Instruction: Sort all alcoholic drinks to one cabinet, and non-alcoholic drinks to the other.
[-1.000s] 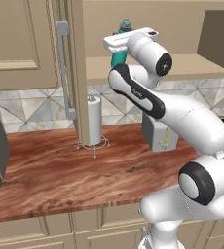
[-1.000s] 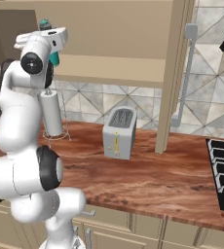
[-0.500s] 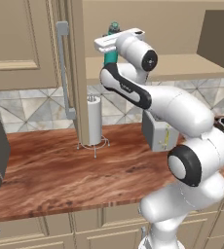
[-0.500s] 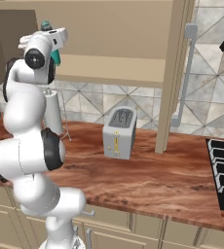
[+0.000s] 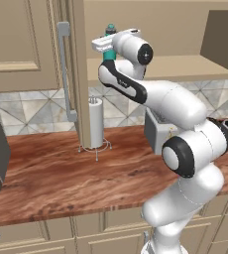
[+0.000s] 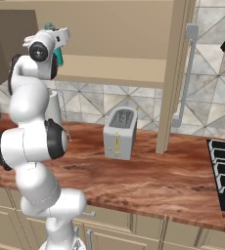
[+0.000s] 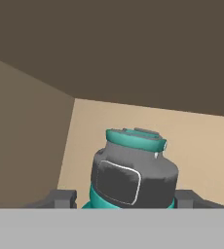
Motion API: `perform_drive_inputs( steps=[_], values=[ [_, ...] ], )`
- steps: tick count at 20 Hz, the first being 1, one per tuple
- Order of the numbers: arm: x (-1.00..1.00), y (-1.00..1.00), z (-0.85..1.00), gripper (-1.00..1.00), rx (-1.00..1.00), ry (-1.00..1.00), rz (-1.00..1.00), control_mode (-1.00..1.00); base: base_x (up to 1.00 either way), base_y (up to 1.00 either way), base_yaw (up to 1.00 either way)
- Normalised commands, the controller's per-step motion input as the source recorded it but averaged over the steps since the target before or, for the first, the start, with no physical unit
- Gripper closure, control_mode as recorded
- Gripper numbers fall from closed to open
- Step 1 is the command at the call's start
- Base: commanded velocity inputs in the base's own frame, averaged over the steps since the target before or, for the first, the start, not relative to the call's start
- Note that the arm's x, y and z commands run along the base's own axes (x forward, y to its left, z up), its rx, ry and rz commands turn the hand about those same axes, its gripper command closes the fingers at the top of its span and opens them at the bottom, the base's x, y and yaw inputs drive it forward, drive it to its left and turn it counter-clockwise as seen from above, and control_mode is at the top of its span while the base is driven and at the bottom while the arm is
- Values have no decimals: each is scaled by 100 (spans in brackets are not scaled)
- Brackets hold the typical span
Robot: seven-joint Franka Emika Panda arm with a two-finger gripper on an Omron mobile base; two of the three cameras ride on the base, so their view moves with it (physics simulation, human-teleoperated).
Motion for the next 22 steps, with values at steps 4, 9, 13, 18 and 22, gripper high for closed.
perform_drive_inputs(
  steps=[4,9,13,18,22],
  values=[
    [28,0,-11,100,0,0,0,-100,0,0,0],
    [16,1,-19,-100,-2,0,0,-100,0,0,0],
    [7,0,-3,-100,0,0,0,-100,0,0,0],
    [-1,0,0,-100,0,0,0,-100,0,0,0],
    [-23,0,0,-100,0,0,0,-100,0,0,0]
  ],
)
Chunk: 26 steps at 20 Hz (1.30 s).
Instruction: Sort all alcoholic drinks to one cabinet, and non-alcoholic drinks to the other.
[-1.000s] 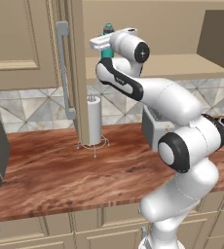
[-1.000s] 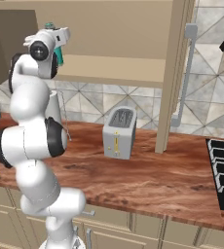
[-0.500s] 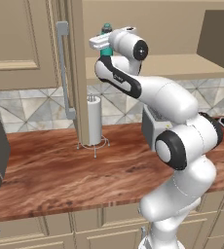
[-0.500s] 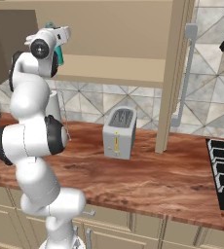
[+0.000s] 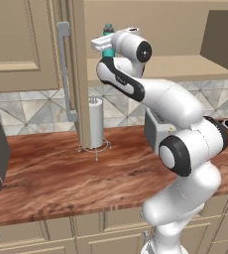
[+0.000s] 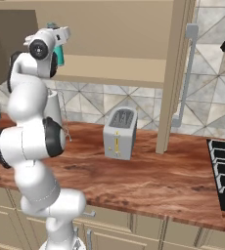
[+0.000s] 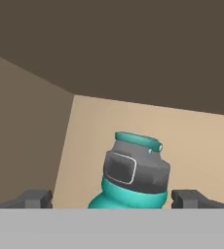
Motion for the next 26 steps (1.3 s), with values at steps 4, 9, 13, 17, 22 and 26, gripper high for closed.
perform_drive_inputs(
  steps=[4,9,13,17,22,26],
  values=[
    [-55,-11,2,-100,0,0,0,-100,0,0,0],
    [-82,-22,11,-100,0,0,0,-100,0,0,0],
    [-88,-21,22,-100,0,0,0,-100,0,0,0],
    [-100,-22,25,-100,0,0,0,-100,0,0,0],
    [-100,-28,15,-100,0,3,0,-100,0,0,0],
    [-100,-33,1,-100,0,6,0,-100,0,0,0]
  ],
)
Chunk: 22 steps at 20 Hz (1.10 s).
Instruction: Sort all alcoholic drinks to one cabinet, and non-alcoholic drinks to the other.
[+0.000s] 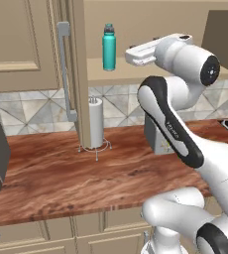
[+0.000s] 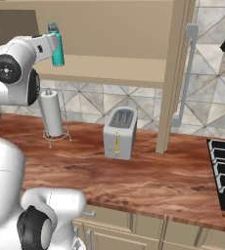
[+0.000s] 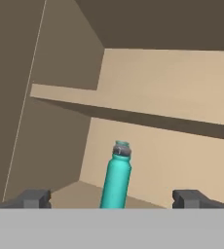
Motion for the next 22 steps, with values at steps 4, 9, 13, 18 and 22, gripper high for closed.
perform_drive_inputs(
  steps=[4,9,13,18,22],
  values=[
    [-100,-31,0,-100,0,22,-2,-100,0,0,0],
    [-97,-24,0,-100,0,37,-7,-100,0,0,0],
    [-95,-21,0,-100,0,40,-12,-100,0,0,0],
    [-91,-24,-2,-100,0,39,-13,-100,0,0,0],
    [-70,-31,-35,-100,0,30,-11,-100,0,0,0]
  ],
)
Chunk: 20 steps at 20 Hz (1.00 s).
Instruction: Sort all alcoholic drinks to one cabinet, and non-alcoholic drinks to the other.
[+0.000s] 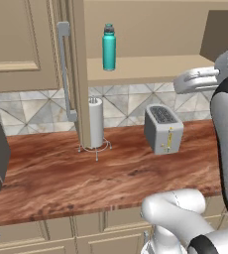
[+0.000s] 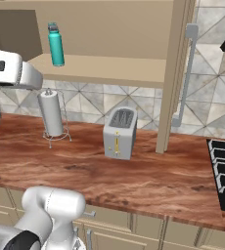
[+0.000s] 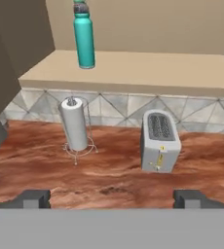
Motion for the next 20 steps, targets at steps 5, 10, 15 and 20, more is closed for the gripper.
perform_drive_inputs(
  steps=[5,10,15,20],
  values=[
    [-34,-25,-51,-100,0,26,-6,-100,0,0,0],
    [-14,-10,-54,-100,0,19,0,-100,0,0,0],
    [-10,-4,-54,-100,0,19,0,-100,0,0,0],
    [-42,-15,-39,-100,0,15,-2,-100,0,0,0]
  ],
)
